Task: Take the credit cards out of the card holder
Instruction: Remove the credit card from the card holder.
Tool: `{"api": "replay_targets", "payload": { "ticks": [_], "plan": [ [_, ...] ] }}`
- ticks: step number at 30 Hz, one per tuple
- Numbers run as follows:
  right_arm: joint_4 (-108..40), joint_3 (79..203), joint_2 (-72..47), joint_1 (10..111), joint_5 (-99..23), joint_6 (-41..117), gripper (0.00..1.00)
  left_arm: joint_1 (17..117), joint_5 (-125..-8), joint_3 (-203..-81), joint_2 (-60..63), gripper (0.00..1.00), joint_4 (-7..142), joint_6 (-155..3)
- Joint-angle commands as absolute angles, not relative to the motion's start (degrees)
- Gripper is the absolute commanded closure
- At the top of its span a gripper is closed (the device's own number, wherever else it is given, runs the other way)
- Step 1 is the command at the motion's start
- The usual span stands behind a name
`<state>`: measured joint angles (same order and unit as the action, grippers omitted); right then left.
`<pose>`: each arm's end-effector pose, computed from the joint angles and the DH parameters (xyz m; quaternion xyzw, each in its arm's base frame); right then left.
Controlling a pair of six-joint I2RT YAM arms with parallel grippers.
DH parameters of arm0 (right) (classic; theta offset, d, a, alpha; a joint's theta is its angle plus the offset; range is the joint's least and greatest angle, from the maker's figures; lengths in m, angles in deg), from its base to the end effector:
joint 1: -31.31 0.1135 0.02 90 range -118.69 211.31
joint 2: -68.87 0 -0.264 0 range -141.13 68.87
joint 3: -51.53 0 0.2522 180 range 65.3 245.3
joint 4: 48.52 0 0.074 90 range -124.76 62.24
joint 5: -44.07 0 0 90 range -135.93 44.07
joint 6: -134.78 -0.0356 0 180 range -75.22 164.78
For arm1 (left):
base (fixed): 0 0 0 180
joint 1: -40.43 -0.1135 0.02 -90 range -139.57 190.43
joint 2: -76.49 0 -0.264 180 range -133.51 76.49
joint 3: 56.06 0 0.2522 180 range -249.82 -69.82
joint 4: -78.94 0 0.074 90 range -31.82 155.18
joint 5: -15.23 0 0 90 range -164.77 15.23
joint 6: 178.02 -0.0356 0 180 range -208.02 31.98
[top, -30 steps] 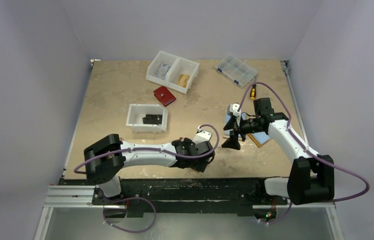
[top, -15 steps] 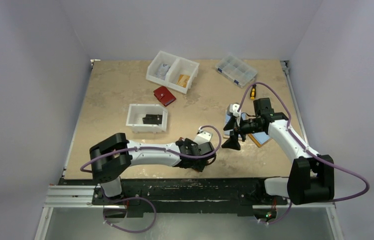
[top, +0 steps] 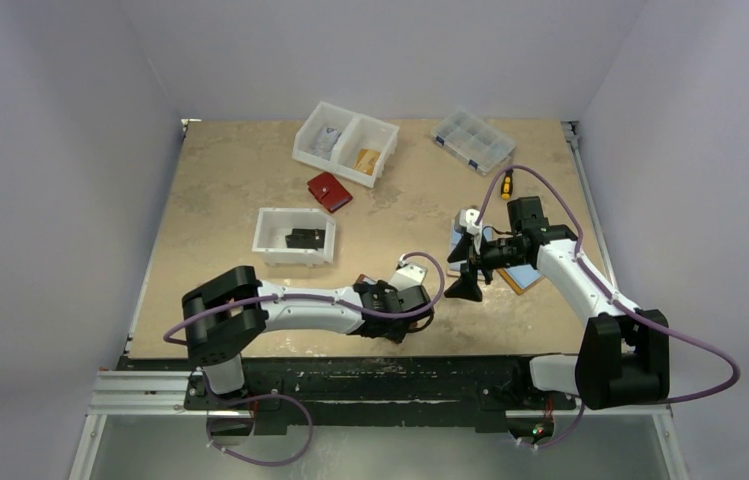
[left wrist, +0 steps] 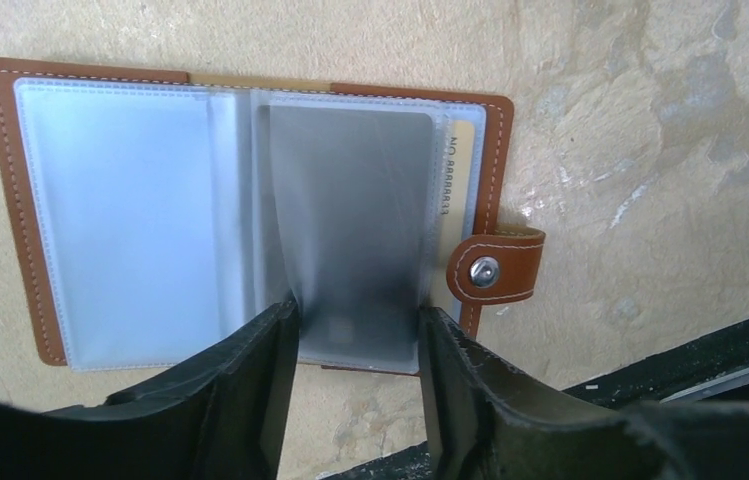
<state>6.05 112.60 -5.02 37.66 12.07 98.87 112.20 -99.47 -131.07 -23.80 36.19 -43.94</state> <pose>0.2236 0.0553 0.2254 -0.5138 0.6933 0.3654 0.3492 0.1189 -0.3135 0.1669 0.1899 0.9409 -0.0462 0.2768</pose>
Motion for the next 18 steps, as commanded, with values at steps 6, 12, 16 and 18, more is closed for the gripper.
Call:
{"api": "replay_targets", "payload": {
  "ticks": [6,12,16,18],
  "plan": [
    [8.1,114.3,-5.7,37.6,13.3,101.0,0.01,110.6,-94.2,-124.8,-17.9,0.65,42.9,-41.3],
    [9.0,114.5,-6.0,37.6,13.7,101.7,0.01,107.4,-90.1,-119.3,-10.8,0.67,48.2,-39.4],
    [9.8,114.8,-6.5,37.6,14.2,102.4,0.01,104.5,-86.0,-115.6,-6.3,0.69,51.7,-38.6],
    [10.6,115.0,-6.9,37.7,14.7,103.0,0.01,102.9,-83.9,-113.2,-3.9,0.70,54.0,-37.8]
  ]
}}
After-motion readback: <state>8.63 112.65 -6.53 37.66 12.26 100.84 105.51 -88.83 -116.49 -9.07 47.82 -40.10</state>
